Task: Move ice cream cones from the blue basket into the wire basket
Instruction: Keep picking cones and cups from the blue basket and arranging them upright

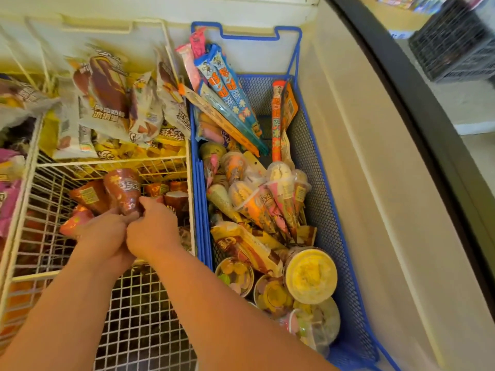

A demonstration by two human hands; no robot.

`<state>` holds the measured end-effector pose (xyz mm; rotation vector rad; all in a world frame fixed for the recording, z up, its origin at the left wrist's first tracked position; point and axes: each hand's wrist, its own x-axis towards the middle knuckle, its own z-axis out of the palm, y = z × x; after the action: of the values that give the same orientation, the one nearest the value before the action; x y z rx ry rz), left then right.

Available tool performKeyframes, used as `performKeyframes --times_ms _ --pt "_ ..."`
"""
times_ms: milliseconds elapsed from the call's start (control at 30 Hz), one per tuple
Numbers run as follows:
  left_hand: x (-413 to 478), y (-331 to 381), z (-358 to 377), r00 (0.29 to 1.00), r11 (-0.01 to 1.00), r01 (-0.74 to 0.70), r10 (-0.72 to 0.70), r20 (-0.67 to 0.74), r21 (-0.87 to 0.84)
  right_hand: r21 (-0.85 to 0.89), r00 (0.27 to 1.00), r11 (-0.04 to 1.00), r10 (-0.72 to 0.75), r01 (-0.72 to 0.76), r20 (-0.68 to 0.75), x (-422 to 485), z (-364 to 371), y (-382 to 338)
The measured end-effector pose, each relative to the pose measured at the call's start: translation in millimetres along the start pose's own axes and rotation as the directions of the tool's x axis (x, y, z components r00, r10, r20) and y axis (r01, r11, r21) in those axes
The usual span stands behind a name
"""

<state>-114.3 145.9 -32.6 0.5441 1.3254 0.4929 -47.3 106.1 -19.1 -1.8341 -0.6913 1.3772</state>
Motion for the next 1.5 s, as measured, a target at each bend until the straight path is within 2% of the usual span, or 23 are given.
performKeyframes --times_ms 200,300,400,467,533,567,600,667,733,833,967,1000,1067,1133,1233,1333,1400,1433,1500 --pt "14 10 -11 0.993 0.994 -0.112 0.111 -0.046 -0.016 0.059 1.0 0.998 0.01 -0.011 0.019 14 5 -3" --pt "20 13 -20 0.979 0.979 -0.202 0.201 -0.044 -0.015 0.094 0.999 0.995 -0.04 0.039 0.008 17 9 -3" --pt "23 16 -23 0.943 0.943 -0.329 0.331 -0.029 0.056 0.122 0.994 0.987 -0.109 0.109 -0.007 17 12 -2" --pt "25 18 -27 0.928 0.928 -0.366 0.37 -0.042 0.074 0.087 0.97 0.976 -0.185 0.201 -0.16 12 4 1" --pt "27 18 -36 0.93 0.93 -0.361 0.364 -0.05 0.065 -0.054 0.856 0.956 -0.281 0.287 -0.434 15 -22 8" --pt "28 17 -40 0.932 0.932 -0.355 0.359 -0.058 0.067 -0.151 0.798 0.952 -0.306 0.267 -0.519 20 -39 13" --pt "29 15 -45 0.931 0.932 -0.354 0.359 -0.066 0.074 -0.238 0.781 0.952 -0.295 0.192 -0.55 26 -56 16" --pt "30 12 -51 0.928 0.929 -0.36 0.366 -0.071 0.083 -0.361 0.859 0.932 -0.158 -0.033 -0.486 40 -80 22" --pt "32 9 -54 0.925 0.927 -0.369 0.373 -0.067 0.065 -0.413 0.936 0.899 -0.013 -0.143 -0.351 54 -84 27" --pt "34 8 -57 0.928 0.929 -0.366 0.369 -0.057 0.046 -0.522 0.977 0.833 0.097 -0.185 -0.192 76 -87 27" --pt "33 13 -60 0.934 0.934 -0.355 0.356 -0.035 0.045 -0.594 0.955 0.762 0.295 -0.258 -0.036 87 -101 37" --pt "33 14 -61 0.932 0.932 -0.36 0.362 -0.034 0.041 -0.631 0.954 0.735 0.3 -0.25 -0.028 84 -101 44" --pt "32 14 -61 0.929 0.93 -0.367 0.368 -0.032 0.038 -0.653 0.975 0.726 0.195 -0.216 -0.106 74 -97 61" --pt "32 13 -62 0.928 0.928 -0.37 0.371 -0.034 0.034 -0.577 0.981 0.802 0.057 -0.156 -0.187 69 -94 72" --pt "34 16 -64 0.925 0.928 -0.373 0.373 -0.07 0.014 -0.396 0.971 0.914 -0.01 -0.088 -0.24 63 -101 67" --pt "33 17 -64 0.923 0.927 -0.374 0.369 -0.108 -0.029 -0.319 0.957 0.947 -0.073 -0.021 -0.279 58 -113 50" --pt "30 18 -63 0.918 0.923 -0.383 0.376 -0.123 -0.038 -0.262 0.926 0.965 -0.126 0.031 -0.355 55 -125 30" --pt "27 18 -61 0.917 0.922 -0.385 0.377 -0.126 -0.037 -0.192 0.906 0.98 -0.134 0.06 -0.402 55 -132 19" --pt "23 19 -59 0.912 0.919 -0.393 0.387 -0.137 -0.019 0.062 0.889 0.989 -0.092 0.134 -0.449 54 -143 -7"
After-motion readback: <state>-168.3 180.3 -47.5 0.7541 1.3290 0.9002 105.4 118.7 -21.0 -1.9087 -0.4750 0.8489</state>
